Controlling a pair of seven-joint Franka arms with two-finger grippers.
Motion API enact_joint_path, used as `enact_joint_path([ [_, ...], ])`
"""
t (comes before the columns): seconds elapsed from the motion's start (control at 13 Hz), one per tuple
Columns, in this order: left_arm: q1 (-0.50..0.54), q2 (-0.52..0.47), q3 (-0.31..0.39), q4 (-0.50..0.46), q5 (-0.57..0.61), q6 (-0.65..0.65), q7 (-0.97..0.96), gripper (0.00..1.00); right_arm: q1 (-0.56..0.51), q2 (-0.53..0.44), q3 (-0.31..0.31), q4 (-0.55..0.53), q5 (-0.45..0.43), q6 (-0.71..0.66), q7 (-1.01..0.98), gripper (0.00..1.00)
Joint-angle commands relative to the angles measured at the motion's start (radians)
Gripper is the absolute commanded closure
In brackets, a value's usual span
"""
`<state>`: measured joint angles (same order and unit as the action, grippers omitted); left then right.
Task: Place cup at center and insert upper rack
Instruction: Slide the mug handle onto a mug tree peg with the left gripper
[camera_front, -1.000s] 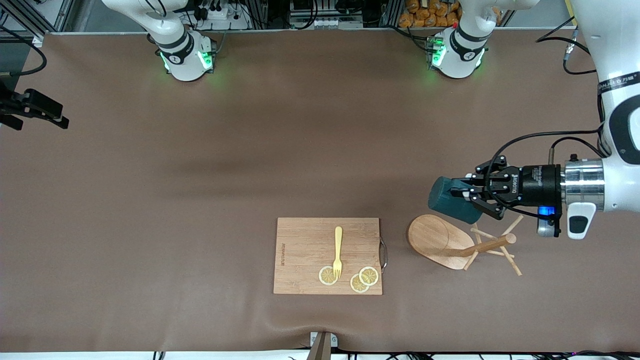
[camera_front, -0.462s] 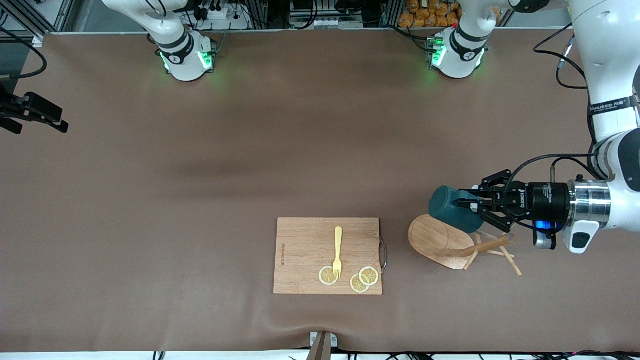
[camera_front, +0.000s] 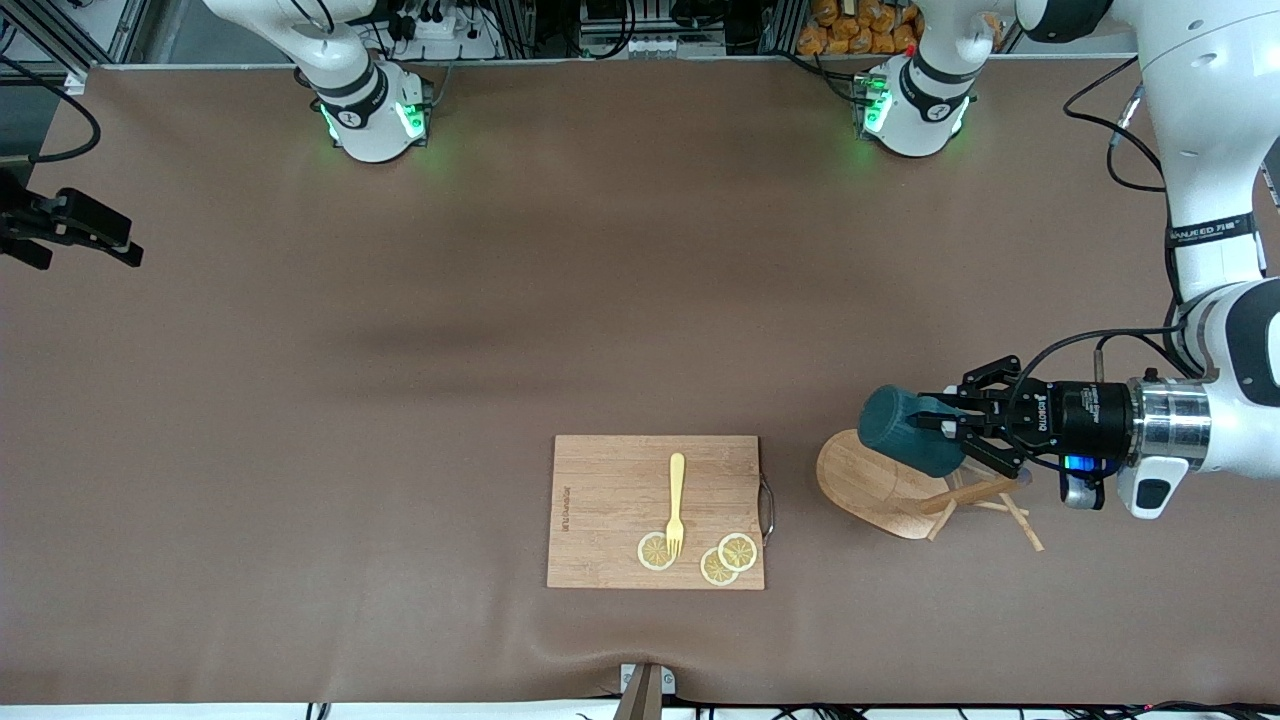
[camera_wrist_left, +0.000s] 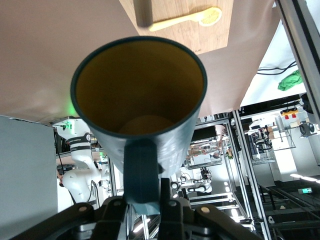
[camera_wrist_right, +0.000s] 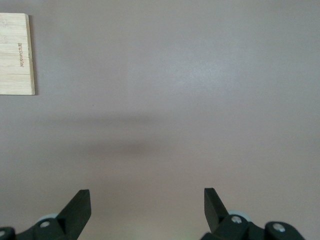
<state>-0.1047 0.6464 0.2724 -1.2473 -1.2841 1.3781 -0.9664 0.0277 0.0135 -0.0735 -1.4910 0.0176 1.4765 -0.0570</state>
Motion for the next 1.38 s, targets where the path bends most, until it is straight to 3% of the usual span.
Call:
enact_joint_path([
  [0.0, 0.034, 0.022, -0.007, 0.005, -0.032, -0.020, 0.038, 1.00, -0.006, -0.012, 0.008, -0.011, 0.002, 0.007, -0.003, 0.00],
  [1.31, 0.077, 0.096, -0.006, 0.011, -0.081, -0.019, 0.129, 1.00, -0.005, -0.012, 0.008, -0.014, 0.004, -0.001, -0.001, 0.00],
])
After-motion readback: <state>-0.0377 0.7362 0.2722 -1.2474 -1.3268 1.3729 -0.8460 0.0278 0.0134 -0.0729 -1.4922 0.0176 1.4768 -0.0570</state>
